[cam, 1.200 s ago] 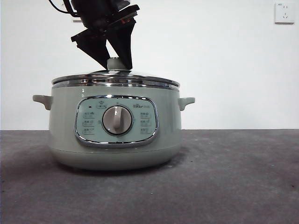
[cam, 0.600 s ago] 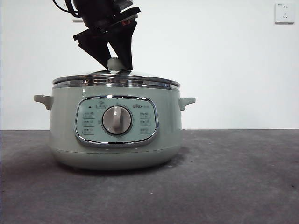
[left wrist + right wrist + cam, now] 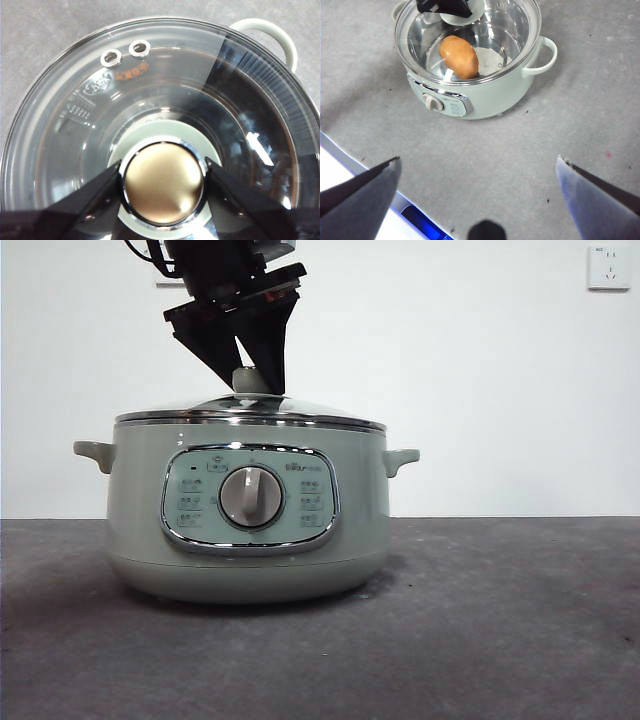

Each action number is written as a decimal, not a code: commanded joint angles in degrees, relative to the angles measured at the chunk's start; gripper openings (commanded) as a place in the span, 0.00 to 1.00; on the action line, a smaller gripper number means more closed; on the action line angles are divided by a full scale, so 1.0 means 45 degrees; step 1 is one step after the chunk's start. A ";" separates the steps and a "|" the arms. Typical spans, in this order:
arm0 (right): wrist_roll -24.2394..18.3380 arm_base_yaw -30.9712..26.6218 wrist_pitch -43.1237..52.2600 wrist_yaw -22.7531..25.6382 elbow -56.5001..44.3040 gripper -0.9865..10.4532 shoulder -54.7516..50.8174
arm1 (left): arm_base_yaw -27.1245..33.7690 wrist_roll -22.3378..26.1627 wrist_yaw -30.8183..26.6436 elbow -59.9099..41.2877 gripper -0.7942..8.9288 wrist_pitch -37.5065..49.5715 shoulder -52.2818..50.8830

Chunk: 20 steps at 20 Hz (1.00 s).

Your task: Pick up the potato,open the lid,put the potato in the pot,close the lid

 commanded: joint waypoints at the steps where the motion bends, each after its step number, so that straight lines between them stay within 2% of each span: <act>1: 0.0073 0.0024 0.0063 -0.0005 -0.0107 0.75 0.0000 | -0.0233 0.1020 0.0476 -0.0544 0.08 -0.0282 0.0840; 2: 0.0068 0.0024 0.0058 -0.0005 -0.0107 0.75 0.0000 | -0.0233 0.0894 0.0695 -0.0544 0.09 -0.0301 0.0840; 3: 0.0073 0.0024 0.0058 -0.0005 -0.0107 0.75 0.0000 | -0.0228 0.0675 0.0695 -0.0544 0.17 -0.0325 0.0840; 4: 0.0083 0.0024 0.0053 -0.0010 -0.0107 0.75 0.0000 | -0.0228 0.0413 0.0690 -0.0539 0.37 -0.0330 0.0831; 5: 0.0087 0.0024 0.0053 -0.0015 -0.0107 0.75 0.0000 | -0.0214 0.0141 0.0690 -0.0539 0.61 -0.0355 0.0772; 6: 0.0092 0.0024 0.0049 -0.0019 -0.0107 0.75 0.0000 | -0.0165 -0.0034 0.0690 -0.0534 0.79 -0.0393 0.0665; 7: 0.0092 0.0024 0.0039 -0.0049 -0.0107 0.75 0.0000 | -0.0136 -0.0092 0.0685 -0.0534 0.83 -0.0471 0.0476; 14: 0.0078 0.0024 -0.0393 -0.0151 -0.0107 0.75 0.0000 | -0.0151 -0.0593 0.0680 -0.0534 0.83 -0.1035 -0.2987; 20: 0.0087 0.0024 -0.0389 -0.0248 -0.0107 0.75 0.0005 | -0.0194 -0.0884 0.0680 -0.0534 0.82 -0.3429 -0.6747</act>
